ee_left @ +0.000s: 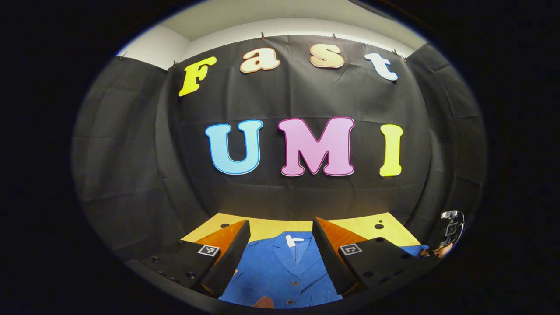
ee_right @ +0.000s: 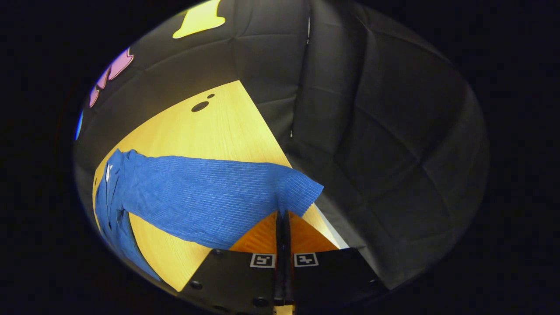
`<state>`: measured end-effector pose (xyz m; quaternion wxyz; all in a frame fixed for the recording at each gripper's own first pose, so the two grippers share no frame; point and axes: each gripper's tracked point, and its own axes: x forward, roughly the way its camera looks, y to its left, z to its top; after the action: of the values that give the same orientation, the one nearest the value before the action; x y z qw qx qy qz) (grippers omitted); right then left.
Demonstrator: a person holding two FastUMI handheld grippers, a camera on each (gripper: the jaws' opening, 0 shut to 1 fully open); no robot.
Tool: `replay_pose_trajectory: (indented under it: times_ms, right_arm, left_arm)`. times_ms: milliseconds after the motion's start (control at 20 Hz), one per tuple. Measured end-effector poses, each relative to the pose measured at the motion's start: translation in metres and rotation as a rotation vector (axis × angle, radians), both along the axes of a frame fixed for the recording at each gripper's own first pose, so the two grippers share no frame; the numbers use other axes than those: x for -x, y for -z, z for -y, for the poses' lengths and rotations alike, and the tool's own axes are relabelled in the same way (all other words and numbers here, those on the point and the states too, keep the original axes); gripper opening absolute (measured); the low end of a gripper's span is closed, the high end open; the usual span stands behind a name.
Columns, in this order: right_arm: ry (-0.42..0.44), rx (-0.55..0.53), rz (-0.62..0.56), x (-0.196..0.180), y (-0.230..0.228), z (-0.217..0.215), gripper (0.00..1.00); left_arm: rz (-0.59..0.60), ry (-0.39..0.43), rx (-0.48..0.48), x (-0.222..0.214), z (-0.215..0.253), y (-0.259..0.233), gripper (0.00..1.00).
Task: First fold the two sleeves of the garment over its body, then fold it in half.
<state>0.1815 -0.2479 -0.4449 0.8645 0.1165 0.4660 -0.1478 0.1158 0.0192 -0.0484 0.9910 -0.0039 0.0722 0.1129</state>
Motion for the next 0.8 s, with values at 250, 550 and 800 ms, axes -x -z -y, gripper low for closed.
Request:
replay_pose_trajectory:
  times_ms: [250,550,800]
  right_arm:
    - [0.029,0.139,0.14,-0.006,-0.074,-0.007,0.01]
    - [-0.032,0.189,0.279,-0.037,-0.19,-0.101,0.01]
    - [-0.164,0.246,0.428,-0.083,-0.279,-0.214,0.01]
  left_arm:
    - [0.008,-0.008,0.03,0.015,-0.039,0.0,0.82]
    - [0.067,0.013,0.054,0.032,-0.104,-0.006,0.82]
    - [0.05,-0.047,0.111,0.043,-0.181,0.02,0.82]
